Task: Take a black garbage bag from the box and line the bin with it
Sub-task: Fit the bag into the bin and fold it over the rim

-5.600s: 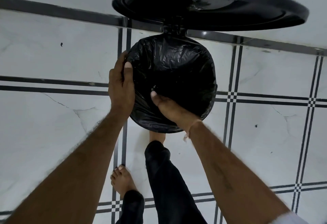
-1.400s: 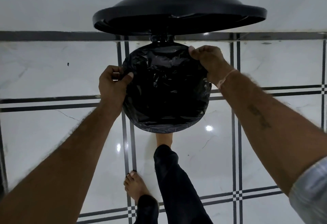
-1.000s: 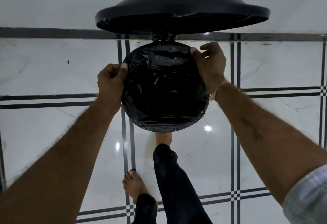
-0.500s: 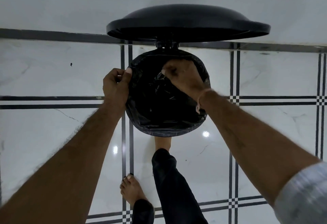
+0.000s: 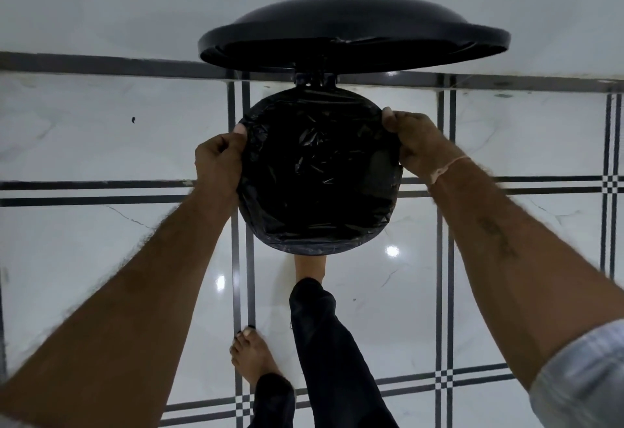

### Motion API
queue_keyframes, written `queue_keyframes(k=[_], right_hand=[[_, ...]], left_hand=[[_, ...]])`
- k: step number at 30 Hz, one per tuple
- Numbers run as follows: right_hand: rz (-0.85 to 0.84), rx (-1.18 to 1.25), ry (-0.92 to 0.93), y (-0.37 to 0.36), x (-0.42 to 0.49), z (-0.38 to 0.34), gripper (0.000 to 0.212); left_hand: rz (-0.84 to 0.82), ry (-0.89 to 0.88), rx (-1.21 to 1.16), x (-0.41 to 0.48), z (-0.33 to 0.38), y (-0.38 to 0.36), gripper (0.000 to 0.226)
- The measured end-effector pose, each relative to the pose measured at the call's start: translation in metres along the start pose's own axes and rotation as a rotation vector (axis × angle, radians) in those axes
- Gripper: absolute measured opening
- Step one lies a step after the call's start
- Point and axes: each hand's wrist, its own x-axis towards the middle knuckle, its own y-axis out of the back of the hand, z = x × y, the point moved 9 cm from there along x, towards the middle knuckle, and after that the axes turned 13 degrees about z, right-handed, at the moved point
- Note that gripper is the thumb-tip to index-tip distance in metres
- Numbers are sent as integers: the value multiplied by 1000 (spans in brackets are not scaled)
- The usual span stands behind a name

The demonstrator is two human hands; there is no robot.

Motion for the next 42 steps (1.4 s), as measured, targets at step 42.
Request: queue_keyframes(k=[42], right_hand=[[172, 724, -470, 15, -100, 176, 25]], left_hand=[[6, 583, -456, -80, -110, 32, 37]])
